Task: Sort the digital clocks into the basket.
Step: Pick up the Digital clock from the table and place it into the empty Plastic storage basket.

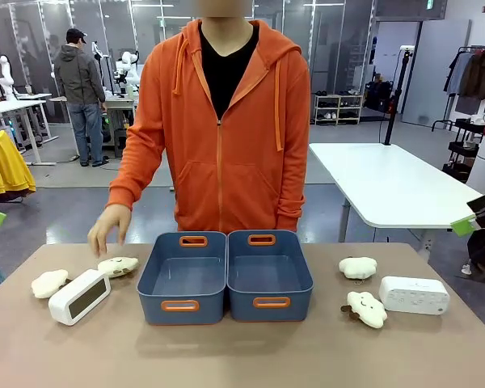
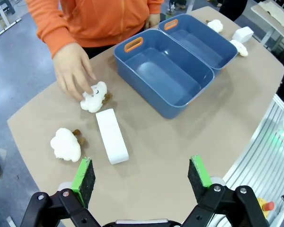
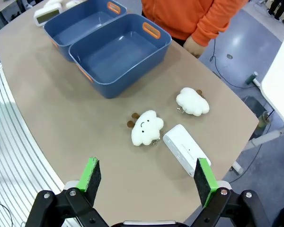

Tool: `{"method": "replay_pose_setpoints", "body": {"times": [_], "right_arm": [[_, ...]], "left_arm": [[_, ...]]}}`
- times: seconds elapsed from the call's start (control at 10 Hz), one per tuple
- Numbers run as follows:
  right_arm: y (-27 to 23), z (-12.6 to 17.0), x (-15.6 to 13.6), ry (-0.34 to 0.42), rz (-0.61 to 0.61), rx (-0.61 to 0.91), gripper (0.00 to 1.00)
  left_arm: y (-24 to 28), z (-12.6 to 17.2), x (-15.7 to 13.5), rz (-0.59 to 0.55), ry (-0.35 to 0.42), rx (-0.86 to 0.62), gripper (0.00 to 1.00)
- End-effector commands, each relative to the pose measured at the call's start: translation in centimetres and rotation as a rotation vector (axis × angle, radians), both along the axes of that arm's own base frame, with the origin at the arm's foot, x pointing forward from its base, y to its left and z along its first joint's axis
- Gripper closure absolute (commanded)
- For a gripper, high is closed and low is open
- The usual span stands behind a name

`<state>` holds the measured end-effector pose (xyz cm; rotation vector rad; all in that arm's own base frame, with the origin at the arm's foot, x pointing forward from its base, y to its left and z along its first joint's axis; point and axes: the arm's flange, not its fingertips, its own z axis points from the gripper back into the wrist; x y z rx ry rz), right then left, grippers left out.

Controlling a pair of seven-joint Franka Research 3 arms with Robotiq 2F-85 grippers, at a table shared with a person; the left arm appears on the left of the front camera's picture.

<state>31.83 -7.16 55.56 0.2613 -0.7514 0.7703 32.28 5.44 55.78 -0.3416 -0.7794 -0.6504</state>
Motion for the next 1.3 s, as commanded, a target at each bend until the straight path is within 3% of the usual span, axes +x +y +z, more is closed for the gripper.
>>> {"method": "replay_pose_setpoints", "body": {"times": [0.0, 1.2], "right_arm": [[-0.26, 0.01, -0.03, -0.006, 0.008, 0.008, 0.0], [-0.26, 0.01, -0.03, -0.006, 0.008, 0.008, 0.0]], "left_arm": [[0.16, 0.14, -0.16, -0.02, 0.0, 0.018, 0.0], [0.16, 0.14, -0.16, -0.02, 0.0, 0.018, 0.0]]}}
